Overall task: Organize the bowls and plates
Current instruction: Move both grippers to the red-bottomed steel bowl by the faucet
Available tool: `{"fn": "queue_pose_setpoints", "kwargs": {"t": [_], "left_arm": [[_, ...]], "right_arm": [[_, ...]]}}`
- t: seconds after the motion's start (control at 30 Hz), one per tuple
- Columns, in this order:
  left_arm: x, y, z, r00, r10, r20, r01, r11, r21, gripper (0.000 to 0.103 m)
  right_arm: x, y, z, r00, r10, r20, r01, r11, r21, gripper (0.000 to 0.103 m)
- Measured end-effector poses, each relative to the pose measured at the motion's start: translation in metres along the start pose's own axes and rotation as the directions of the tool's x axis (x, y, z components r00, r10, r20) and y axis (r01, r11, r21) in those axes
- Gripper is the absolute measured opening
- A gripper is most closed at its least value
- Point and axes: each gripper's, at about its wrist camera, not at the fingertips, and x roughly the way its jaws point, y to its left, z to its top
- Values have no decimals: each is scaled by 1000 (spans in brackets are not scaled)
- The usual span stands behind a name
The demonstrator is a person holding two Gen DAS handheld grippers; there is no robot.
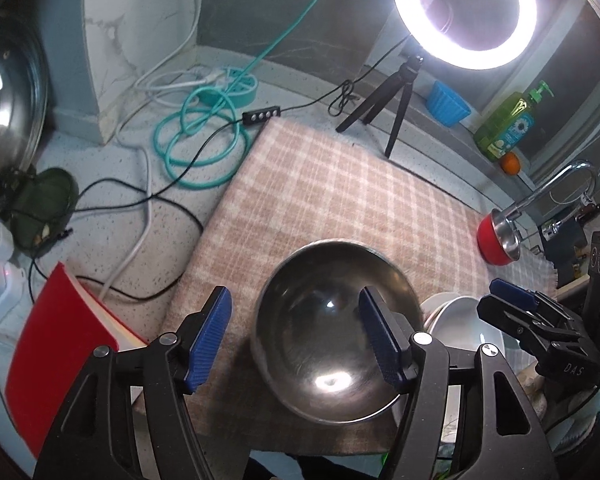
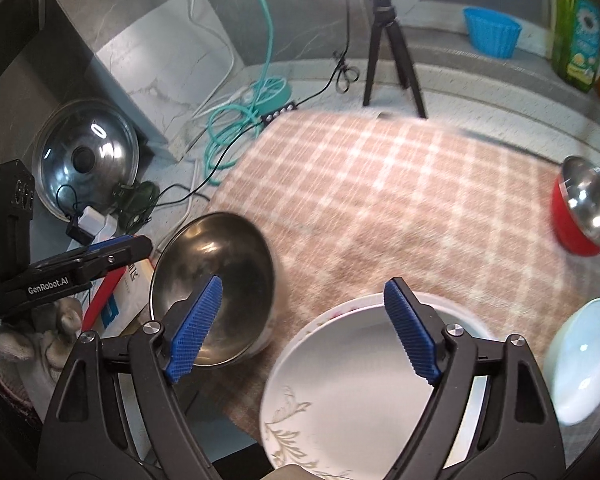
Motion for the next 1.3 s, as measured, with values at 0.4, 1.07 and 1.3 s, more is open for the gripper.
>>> {"fn": "queue_pose_setpoints", "kwargs": {"t": [0.4,1.07,1.3], "left_arm": [[-6,-53,23,996,-73,42,69,995,78,66],[50,-177,41,979,-201,-39,205,952,226,66],[80,-219,46,967,-241,-82,254,938,234,66]], "right_arm": [[-65,-65,10,991,-88,104,80,994,78,91],[-129,-221,-4,956,-265,127,221,934,280,96],[-132,-270,-6,960,-247,133,182,910,371,96]]}}
